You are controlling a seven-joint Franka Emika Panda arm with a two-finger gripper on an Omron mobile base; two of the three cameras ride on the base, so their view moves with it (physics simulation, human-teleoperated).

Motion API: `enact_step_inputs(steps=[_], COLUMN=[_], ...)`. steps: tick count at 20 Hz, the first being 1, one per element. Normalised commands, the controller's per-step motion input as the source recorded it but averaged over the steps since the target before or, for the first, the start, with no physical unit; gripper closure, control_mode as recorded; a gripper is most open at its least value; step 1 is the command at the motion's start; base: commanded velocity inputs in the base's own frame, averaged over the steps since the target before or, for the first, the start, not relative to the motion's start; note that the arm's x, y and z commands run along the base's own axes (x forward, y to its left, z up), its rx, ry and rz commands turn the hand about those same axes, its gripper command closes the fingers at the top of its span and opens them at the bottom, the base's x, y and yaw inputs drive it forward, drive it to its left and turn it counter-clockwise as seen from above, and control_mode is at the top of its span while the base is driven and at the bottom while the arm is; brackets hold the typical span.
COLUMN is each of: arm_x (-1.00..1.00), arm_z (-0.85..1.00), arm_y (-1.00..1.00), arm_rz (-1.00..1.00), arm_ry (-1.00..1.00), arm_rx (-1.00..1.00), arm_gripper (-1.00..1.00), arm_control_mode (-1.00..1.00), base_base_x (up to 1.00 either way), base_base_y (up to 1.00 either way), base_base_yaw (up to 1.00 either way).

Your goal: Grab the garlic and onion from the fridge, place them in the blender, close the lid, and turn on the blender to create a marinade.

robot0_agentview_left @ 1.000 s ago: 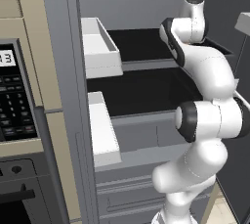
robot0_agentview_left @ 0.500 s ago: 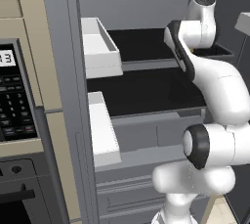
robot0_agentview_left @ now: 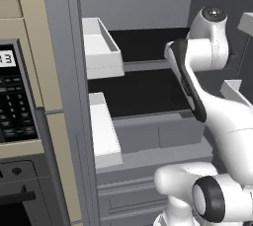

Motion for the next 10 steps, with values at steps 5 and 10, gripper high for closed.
enact_step_inputs(steps=[5, 10], arm_x=[-0.89, -0.38], arm_z=[-0.33, -0.34], arm_y=[0.52, 0.51], arm_rz=[0.06, 0.08], arm_ry=[0.05, 0.16], arm_rx=[0.00, 0.00], arm_gripper=[1.00, 1.00], arm_control_mode=[-1.00, -1.00], base_base_x=[0.00, 0.00], base_base_y=[0.00, 0.00], base_base_yaw=[0.00, 0.00])
